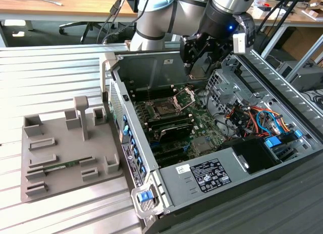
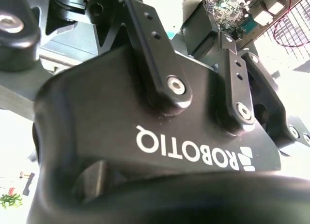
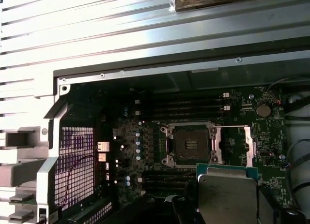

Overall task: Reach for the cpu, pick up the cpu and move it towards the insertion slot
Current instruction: 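Pick up the cpu and move it towards the insertion slot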

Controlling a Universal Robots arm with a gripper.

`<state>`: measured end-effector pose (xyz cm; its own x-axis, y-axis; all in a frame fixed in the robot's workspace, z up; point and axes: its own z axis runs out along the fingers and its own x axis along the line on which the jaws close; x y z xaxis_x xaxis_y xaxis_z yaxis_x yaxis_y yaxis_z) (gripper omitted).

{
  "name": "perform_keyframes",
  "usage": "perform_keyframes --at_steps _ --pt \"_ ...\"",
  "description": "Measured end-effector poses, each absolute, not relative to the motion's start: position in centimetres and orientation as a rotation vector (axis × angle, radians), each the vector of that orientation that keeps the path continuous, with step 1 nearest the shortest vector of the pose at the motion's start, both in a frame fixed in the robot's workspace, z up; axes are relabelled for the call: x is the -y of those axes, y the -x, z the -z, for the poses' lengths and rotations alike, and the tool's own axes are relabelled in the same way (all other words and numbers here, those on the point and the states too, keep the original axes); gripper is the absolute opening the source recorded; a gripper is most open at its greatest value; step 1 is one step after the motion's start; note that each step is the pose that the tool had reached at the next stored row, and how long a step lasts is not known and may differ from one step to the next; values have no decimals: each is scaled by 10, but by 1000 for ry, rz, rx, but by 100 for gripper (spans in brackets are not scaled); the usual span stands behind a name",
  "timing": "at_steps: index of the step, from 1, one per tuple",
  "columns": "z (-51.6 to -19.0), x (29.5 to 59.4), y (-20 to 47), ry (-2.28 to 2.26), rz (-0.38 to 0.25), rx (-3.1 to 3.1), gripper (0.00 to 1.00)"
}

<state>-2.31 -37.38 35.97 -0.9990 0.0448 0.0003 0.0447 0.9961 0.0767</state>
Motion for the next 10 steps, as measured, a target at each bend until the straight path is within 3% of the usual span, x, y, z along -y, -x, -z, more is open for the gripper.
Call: perform_keyframes --at_steps 10 --pt "-356 374 23 -70 -120 -3137 55"
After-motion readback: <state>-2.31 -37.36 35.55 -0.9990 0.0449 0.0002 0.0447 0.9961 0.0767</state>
